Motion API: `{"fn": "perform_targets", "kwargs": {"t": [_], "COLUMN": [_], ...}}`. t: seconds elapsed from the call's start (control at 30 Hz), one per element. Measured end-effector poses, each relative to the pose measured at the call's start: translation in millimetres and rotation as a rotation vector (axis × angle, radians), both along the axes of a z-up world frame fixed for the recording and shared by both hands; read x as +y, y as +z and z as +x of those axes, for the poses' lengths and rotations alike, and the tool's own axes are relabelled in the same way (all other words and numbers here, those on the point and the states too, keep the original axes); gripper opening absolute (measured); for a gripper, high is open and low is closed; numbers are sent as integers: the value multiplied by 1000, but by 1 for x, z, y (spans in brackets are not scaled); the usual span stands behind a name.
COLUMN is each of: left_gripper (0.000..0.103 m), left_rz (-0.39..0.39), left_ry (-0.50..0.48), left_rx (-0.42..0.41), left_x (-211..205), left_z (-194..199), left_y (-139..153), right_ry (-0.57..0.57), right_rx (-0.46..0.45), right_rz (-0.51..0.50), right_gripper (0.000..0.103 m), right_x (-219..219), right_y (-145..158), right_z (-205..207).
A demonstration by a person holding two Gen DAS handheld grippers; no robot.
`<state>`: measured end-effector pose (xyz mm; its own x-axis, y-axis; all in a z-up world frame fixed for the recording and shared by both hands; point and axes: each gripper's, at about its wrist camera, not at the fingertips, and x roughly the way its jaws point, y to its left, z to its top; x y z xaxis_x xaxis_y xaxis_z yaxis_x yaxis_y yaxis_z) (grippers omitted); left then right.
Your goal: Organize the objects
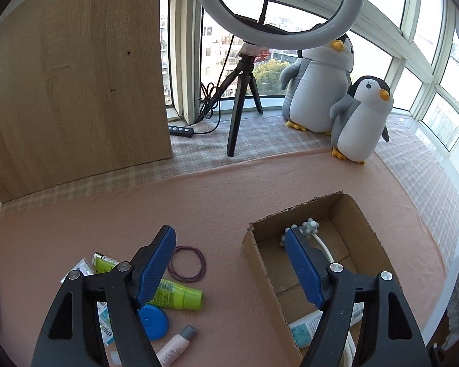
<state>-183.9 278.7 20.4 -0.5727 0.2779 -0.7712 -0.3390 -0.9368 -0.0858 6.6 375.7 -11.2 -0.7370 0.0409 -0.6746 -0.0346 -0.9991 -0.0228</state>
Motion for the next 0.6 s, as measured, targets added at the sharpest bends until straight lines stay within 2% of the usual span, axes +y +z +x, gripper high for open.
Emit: {"fn": "perform_targets", "kwargs": {"t": [0.27, 0.6], "left_gripper": [82, 83], "left_rz": [-51, -64], "left_ry": [96, 261], "left_rx": [22, 9], "left_x": [-81, -210], "left_z": [8, 26], "left_y": [-4, -15], "right_ry": [68, 233], "right_rx": [3, -31], "right_rz": [2, 17], "right_gripper": [25, 25], "right_x": [-31, -109], "right_y": [3, -4], "right_z": [-8, -24]}}
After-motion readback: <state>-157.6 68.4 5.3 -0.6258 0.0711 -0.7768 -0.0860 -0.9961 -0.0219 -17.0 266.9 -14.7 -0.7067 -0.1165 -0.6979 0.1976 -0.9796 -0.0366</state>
